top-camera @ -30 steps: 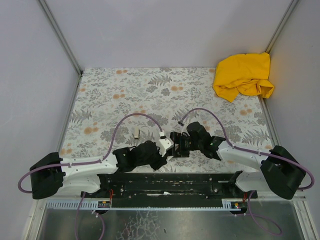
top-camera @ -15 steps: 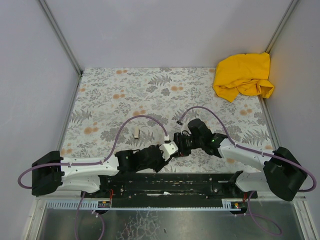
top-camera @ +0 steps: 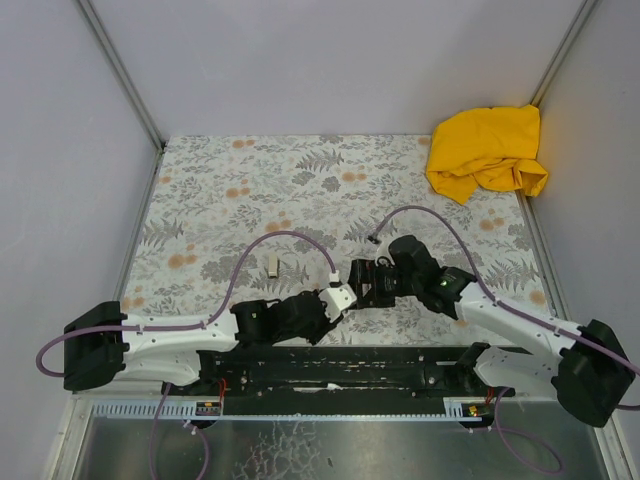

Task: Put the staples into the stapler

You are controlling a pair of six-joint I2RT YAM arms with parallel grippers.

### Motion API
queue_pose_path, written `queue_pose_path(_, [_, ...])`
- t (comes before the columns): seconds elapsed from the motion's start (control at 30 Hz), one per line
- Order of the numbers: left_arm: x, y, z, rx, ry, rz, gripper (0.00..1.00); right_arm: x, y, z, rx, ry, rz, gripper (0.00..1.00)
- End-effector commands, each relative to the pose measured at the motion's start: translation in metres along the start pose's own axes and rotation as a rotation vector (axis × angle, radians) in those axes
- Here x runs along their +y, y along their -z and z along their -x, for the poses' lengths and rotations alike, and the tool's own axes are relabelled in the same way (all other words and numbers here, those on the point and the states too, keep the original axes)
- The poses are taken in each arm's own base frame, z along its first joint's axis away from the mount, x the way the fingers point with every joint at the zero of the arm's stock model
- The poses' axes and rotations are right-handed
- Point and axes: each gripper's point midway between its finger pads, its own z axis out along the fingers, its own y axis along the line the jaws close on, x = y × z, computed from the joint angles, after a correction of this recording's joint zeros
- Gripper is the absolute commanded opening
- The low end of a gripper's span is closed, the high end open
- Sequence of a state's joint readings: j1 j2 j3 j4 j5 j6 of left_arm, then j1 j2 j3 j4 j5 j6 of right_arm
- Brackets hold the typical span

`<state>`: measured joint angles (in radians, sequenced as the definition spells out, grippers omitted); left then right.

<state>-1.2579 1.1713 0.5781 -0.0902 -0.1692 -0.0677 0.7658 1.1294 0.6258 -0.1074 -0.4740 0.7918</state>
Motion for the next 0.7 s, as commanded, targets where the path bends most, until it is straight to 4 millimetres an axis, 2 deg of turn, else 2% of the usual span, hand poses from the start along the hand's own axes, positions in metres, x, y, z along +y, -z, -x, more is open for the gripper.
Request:
queue_pose_path(0.0, [0.002, 0.003, 0.02, -0.078, 0.049, 0.027, 0.0, -0.012, 0.025, 0.036, -0.172, 0.075, -0.16, 0.97])
queue_pose_path(0.1, [0.02, 0.005, 0.015, -0.085, 0.159, 0.1, 0.0, -0.035, 0.043, 0.05, -0.255, 0.097, -0.291, 0.99])
queue_pose_path(0.17, [0.044, 0.003, 0.006, -0.057, 0.281, 0.16, 0.0, -0.048, 0.057, 0.06, -0.306, 0.107, -0.359, 0.99])
queue_pose_path(0.3, [0.1, -0.002, -0.015, 0.025, 0.543, 0.279, 0.0, -0.061, 0.079, 0.073, -0.378, 0.119, -0.445, 0.99])
queue_pose_path(0.47, [0.144, -0.016, -0.028, 0.113, 0.715, 0.349, 0.0, -0.069, 0.085, 0.075, -0.398, 0.116, -0.486, 0.99])
queue_pose_path(0.67, [0.174, -0.028, -0.04, 0.18, 0.751, 0.433, 0.0, -0.075, 0.085, 0.066, -0.398, 0.09, -0.482, 0.99])
